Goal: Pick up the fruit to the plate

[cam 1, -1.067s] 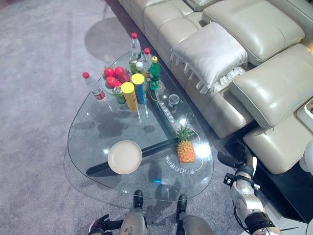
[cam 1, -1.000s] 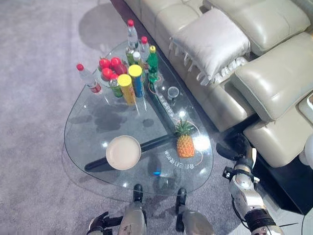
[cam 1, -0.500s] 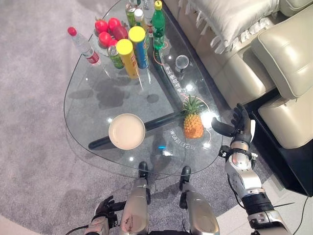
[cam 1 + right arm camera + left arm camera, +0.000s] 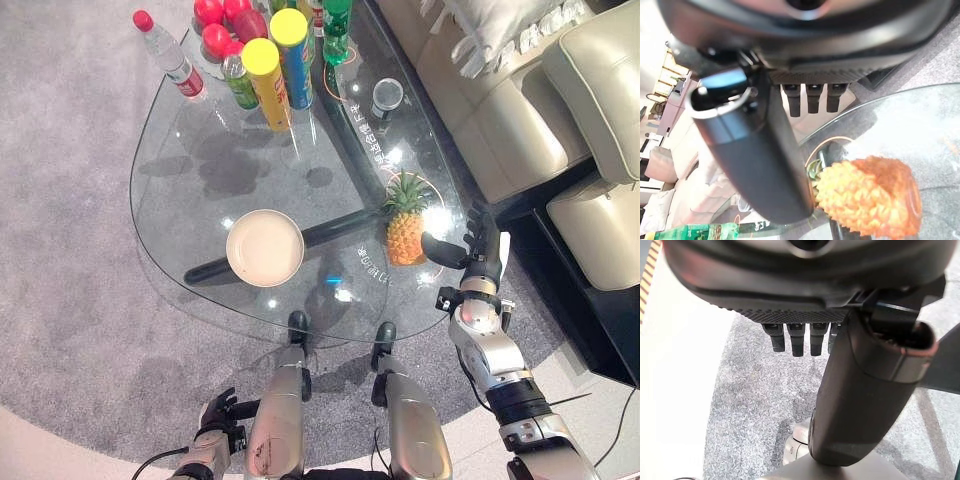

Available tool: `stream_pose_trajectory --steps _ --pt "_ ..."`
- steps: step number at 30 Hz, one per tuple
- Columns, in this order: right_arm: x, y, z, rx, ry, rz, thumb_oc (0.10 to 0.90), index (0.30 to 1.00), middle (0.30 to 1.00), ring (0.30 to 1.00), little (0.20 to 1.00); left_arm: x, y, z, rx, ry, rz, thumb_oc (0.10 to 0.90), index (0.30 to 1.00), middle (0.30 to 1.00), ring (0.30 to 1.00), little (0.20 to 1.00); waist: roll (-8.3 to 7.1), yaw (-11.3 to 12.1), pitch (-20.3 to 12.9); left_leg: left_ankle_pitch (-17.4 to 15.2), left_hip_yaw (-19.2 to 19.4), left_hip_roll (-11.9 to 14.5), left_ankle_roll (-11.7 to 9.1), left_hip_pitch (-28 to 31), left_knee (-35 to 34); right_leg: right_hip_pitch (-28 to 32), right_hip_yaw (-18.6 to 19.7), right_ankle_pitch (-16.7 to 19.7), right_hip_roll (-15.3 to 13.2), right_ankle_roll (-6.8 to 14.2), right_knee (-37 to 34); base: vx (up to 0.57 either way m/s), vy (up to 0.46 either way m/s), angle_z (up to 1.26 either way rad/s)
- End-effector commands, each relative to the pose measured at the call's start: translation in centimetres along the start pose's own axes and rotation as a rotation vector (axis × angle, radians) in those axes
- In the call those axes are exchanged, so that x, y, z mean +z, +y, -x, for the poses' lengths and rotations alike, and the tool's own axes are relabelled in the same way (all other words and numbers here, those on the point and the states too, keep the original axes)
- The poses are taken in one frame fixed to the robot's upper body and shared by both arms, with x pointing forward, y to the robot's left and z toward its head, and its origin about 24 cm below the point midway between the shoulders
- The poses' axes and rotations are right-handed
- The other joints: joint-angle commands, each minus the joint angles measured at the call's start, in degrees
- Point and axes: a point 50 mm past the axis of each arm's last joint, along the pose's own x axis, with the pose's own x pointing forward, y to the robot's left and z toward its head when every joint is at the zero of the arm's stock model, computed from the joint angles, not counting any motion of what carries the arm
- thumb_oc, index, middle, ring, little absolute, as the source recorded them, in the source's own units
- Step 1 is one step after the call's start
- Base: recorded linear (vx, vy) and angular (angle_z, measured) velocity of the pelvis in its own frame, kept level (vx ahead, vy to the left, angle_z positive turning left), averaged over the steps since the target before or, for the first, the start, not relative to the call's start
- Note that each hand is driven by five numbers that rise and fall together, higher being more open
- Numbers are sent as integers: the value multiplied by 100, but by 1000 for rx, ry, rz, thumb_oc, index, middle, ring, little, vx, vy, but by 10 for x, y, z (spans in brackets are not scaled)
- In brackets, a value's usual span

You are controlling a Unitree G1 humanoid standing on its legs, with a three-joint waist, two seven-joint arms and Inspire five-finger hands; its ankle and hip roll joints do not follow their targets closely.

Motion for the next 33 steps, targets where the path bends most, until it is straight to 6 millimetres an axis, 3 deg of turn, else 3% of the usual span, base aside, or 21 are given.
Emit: stream_pose_trajectory --steps 1,13,33 --pt "47 -7 -6 -52 -198 -74 800 900 900 900 900 -23 -8 4 -8 89 7 800 900 900 900 900 -180 -6 -11 -267 -373 31 -31 -486 791 -175 59 221 -66 -208 17 -2 42 -1" --pt "52 4 -16 -67 -154 -151 800 900 900 900 900 -16 -16 4 -25 69 8 800 900 900 900 900 -106 123 -11 -236 -396 -98 19 -771 704 -538 25 312 -158 -127 49 4 39 3" --pt "14 16 -14 -55 82 -161 800 900 900 900 900 -11 -17 4 -35 46 14 800 900 900 900 900 -130 205 -11 -225 -435 -205 95 -847 566 -725 16 396 -206 -62 61 6 12 1"
